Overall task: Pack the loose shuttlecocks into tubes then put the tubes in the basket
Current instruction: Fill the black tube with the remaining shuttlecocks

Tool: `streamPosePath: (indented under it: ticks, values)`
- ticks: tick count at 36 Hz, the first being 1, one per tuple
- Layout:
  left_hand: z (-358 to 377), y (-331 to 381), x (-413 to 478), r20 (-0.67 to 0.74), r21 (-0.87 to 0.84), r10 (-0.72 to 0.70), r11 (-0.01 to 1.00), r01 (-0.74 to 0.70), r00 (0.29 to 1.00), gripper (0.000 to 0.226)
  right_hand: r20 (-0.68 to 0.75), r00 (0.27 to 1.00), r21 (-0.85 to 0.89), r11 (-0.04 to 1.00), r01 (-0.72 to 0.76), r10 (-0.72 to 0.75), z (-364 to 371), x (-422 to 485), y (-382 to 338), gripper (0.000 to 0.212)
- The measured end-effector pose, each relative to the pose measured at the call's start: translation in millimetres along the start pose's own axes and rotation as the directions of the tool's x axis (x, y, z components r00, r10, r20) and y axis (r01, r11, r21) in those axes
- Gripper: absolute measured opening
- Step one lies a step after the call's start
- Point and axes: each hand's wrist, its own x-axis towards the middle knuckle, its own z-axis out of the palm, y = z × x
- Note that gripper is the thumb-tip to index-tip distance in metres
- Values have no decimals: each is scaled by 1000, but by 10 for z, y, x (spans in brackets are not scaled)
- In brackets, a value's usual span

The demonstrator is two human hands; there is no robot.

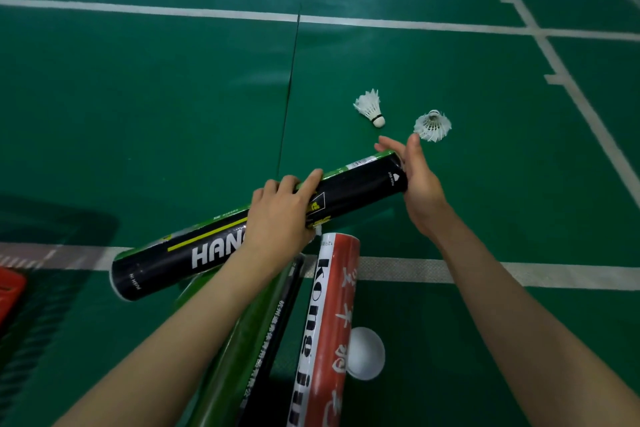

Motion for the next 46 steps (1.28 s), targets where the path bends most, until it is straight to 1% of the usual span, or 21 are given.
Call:
streamPosePath:
  ticks: [2, 4, 5, 7, 8, 9, 11, 14, 19, 24, 27, 30, 33, 36, 41, 43, 46]
  values:
    - [27, 32, 46, 16, -1, -5, 1000, 5, 1000, 91, -89, 996, 31, 999, -25, 28, -2, 80, 46, 59]
    - [47, 74, 109, 37, -8, -15, 1000, 15, 999, 91, -213, 974, 83, 995, -60, 76, -18, 166, 70, 51]
    - [54, 93, 145, 45, -13, -21, 1000, 22, 999, 91, -265, 960, 79, 994, -77, 95, -41, 219, 92, 45]
    - [62, 127, 228, 52, -17, -35, 999, 36, 998, 91, -329, 941, -8, 996, -90, 82, -137, 355, 171, 29]
    - [63, 140, 274, 53, -14, -40, 999, 41, 998, 91, -350, 935, -73, 993, -94, 63, -211, 446, 229, 23]
    - [62, 149, 323, 55, -9, -44, 999, 44, 998, 91, -367, 929, -136, 985, -102, 46, -294, 544, 285, 22]
    - [48, 170, 425, 58, 5, -44, 999, 44, 997, 90, -396, 917, -243, 958, -153, 46, -453, 723, 344, 26]
    - [15, 213, 583, 74, 36, -36, 999, 33, 997, 92, -426, 903, -351, 908, -228, 62, -670, 1009, 378, 35]
    - [13, 304, 824, 122, 85, -30, 996, 20, 992, 90, -452, 886, -437, 841, -319, 101, -861, 1357, 314, 52]
    - [67, 361, 952, 149, 92, -44, 995, 30, 988, 88, -409, 895, -552, 733, -397, 177, -957, 1527, 351, 53]
    - [92, 368, 974, 163, 97, -51, 995, 35, 985, 89, -361, 914, -603, 702, -379, 185, -983, 1581, 416, 53]
    - [102, 354, 964, 181, 106, -56, 994, 37, 982, 90, -374, 918, -559, 757, -338, 133, -991, 1577, 500, 57]
    - [103, 303, 939, 174, 111, -59, 993, 40, 983, 91, -439, 898, -484, 832, -271, 38, -953, 1480, 539, 52]
    - [86, 236, 897, 158, 102, -73, 993, 57, 985, 92, -475, 880, -449, 865, -222, -21, -848, 1294, 538, 49]
    - [36, 158, 766, 133, 79, -86, 994, 76, 987, 94, -436, 887, -435, 899, -56, -156, -644, 817, 529, 36]
    - [5, 122, 686, 120, 71, -89, 994, 81, 989, 93, -427, 892, -400, 915, -42, -146, -582, 617, 487, 33]
    - [-37, 72, 550, 124, 72, -97, 993, 89, 988, 93, -423, 904, -297, 953, -67, -68, -556, 358, 471, 28]
